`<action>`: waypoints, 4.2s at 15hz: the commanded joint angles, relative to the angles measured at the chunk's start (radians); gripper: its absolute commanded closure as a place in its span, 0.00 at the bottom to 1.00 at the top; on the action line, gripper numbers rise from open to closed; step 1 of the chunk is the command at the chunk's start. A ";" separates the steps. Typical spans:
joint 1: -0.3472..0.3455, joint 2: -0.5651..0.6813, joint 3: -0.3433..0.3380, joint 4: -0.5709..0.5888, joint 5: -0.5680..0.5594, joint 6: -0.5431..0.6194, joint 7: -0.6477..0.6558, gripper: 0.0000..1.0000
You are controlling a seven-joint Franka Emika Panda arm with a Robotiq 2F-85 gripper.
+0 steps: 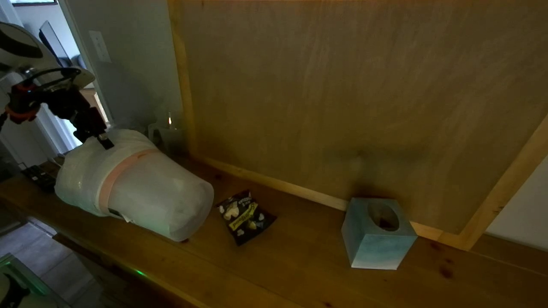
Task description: Correct the bin's position
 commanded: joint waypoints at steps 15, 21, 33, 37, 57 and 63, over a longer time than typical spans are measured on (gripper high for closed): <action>-0.021 -0.274 -0.263 0.028 0.221 0.037 -0.243 0.95; -0.050 -0.351 -0.312 0.034 0.331 0.020 -0.305 0.95; -0.152 -0.456 -0.391 0.013 0.505 0.019 -0.291 0.95; -0.177 -0.491 -0.403 -0.003 0.581 0.021 -0.281 0.95; -0.317 -0.477 -0.483 -0.115 1.022 -0.099 -0.261 0.95; -0.337 -0.472 -0.520 -0.095 1.119 -0.203 -0.260 0.95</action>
